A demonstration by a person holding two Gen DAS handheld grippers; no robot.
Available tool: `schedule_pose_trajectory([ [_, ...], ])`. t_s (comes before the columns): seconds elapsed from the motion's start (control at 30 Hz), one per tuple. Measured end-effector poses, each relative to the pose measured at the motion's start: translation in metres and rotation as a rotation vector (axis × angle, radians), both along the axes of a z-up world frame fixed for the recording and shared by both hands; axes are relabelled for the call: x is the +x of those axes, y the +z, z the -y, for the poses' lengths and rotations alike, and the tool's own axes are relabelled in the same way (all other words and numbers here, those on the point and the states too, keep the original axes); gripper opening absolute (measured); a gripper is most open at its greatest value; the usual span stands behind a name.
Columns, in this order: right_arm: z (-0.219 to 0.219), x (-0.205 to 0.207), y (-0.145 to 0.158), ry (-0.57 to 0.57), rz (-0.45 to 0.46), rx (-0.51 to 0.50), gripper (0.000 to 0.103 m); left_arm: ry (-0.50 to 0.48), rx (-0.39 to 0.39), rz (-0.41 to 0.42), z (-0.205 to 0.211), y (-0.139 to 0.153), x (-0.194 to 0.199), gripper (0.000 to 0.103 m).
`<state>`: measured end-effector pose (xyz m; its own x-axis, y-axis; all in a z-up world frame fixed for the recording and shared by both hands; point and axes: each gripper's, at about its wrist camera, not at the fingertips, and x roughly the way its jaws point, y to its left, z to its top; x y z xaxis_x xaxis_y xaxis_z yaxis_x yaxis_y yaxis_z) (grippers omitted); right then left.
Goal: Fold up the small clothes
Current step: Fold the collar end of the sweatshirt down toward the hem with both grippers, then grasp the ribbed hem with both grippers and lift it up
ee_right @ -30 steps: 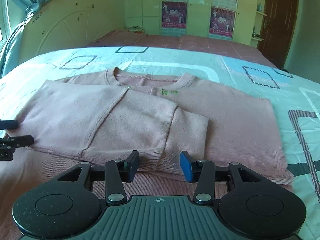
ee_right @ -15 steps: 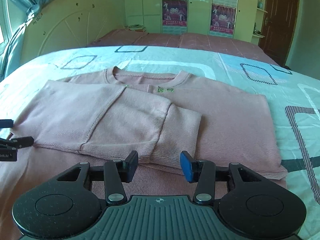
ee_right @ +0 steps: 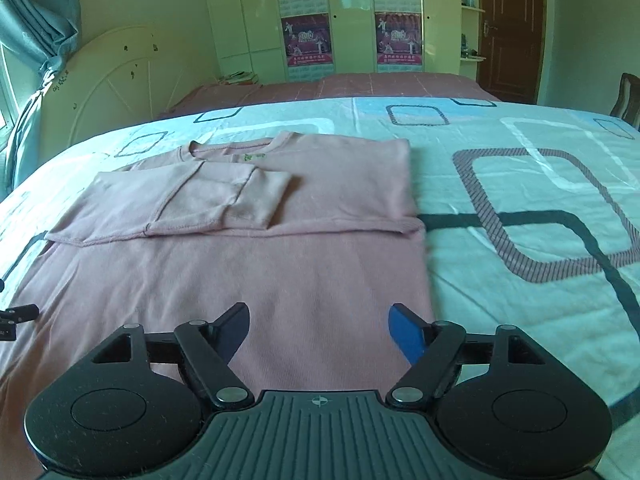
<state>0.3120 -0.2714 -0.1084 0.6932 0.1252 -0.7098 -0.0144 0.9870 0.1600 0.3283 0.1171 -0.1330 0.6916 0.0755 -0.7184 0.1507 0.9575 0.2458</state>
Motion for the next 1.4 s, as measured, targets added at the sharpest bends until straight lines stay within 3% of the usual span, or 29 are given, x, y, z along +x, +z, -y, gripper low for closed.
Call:
schedule_pose_trajectory([
  [0.13, 0.021, -0.04, -0.002, -0.017, -0.016, 0.034, 0.076, 0.021, 0.012, -0.011, -0.008, 0.001, -0.039, 0.092],
  [0.47, 0.056, -0.105, -0.007, -0.072, -0.037, 0.131, 0.076, 0.055, -0.069, -0.021, -0.009, 0.004, -0.11, 0.085],
  [0.53, 0.063, -0.112, -0.008, -0.084, -0.04, 0.167, 0.076, 0.076, -0.111, -0.026, -0.011, 0.003, -0.118, 0.081],
  [0.7, 0.084, -0.126, -0.014, -0.13, -0.06, 0.299, 0.076, 0.133, -0.338, -0.062, -0.029, 0.002, -0.13, 0.072],
  [0.83, 0.097, -0.135, -0.021, -0.128, -0.089, 0.431, 0.076, 0.133, -0.388, -0.07, -0.034, 0.001, -0.137, 0.065],
  [0.97, 0.095, -0.145, -0.032, -0.088, -0.131, 0.544, 0.075, 0.119, -0.484, -0.087, -0.042, -0.002, -0.144, 0.064],
  [1.17, 0.093, -0.153, -0.042, -0.061, -0.125, 0.736, 0.075, 0.145, -0.605, -0.1, -0.047, -0.004, -0.138, 0.064],
  [1.2, 0.095, -0.15, -0.043, -0.074, -0.119, 0.745, 0.074, 0.144, -0.608, -0.103, -0.045, -0.005, -0.134, 0.064],
  [1.27, 0.097, -0.144, -0.043, -0.087, -0.112, 0.745, 0.06, 0.136, -0.615, -0.097, -0.043, -0.007, -0.128, 0.064],
  [1.4, 0.103, -0.133, -0.049, -0.078, -0.121, 0.772, 0.053, 0.156, -0.658, -0.09, -0.047, -0.008, -0.122, 0.059],
])
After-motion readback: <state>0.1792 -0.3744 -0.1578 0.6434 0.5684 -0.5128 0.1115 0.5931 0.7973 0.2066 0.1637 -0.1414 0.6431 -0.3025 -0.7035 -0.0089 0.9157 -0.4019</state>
